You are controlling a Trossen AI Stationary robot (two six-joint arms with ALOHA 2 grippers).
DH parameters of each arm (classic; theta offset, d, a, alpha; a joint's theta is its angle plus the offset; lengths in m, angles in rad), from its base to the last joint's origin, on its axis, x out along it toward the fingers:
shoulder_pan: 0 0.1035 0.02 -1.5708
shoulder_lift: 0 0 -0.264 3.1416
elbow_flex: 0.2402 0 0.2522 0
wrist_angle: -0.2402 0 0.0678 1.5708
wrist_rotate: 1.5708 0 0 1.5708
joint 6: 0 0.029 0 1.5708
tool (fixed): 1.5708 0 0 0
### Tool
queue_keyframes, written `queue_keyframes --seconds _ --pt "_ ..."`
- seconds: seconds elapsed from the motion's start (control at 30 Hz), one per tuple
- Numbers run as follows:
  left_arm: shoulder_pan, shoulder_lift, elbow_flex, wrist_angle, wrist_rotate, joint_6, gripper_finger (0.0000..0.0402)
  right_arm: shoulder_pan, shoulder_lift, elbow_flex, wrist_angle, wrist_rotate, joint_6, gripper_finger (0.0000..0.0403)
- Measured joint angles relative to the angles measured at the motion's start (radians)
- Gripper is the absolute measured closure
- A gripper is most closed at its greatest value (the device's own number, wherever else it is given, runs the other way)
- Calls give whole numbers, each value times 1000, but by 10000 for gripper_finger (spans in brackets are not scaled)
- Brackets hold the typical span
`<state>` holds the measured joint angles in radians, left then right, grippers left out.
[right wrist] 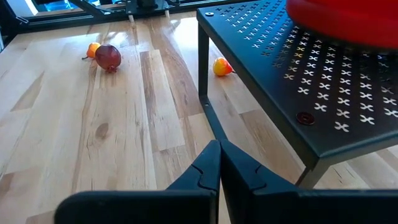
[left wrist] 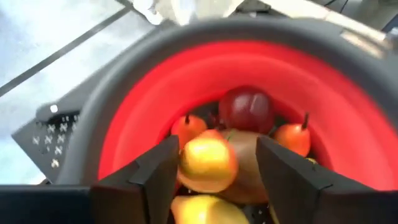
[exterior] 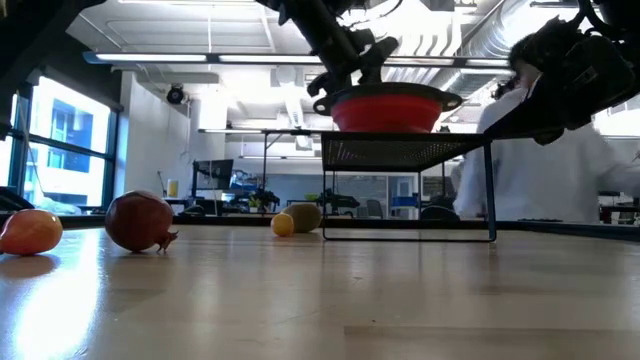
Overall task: Pick & Place Fruit
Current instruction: Put the orange pear into the red strainer bowl on the shelf, then put the red pomegranate into the red strainer bowl on the shelf
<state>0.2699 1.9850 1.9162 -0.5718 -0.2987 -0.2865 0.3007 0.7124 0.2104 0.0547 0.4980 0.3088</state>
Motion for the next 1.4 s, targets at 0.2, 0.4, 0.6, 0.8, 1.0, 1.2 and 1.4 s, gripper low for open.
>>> queue_keyframes --seconds 0.2,0.4,0.6,0.8,1.0,1.2,1.4 --pt "0 0 50 -5 0 49 164 0 0 0 0 0 0 401" --pt "6 0 198 -83 -5 88 163 0 0 0 0 0 0 401" --pt "5 0 350 -314 -9 254 163 0 0 0 0 -2 0 401" --pt "-11 -1 440 -641 -3 230 162 0 0 0 0 -2 0 401" --pt "-69 -15 438 -839 2 144 162 0 0 0 0 0 0 401" --pt "-141 -14 438 -850 2 134 162 0 0 0 1 0 0 401" --pt "-188 -13 438 -801 2 179 162 0 0 0 1 0 9 401"
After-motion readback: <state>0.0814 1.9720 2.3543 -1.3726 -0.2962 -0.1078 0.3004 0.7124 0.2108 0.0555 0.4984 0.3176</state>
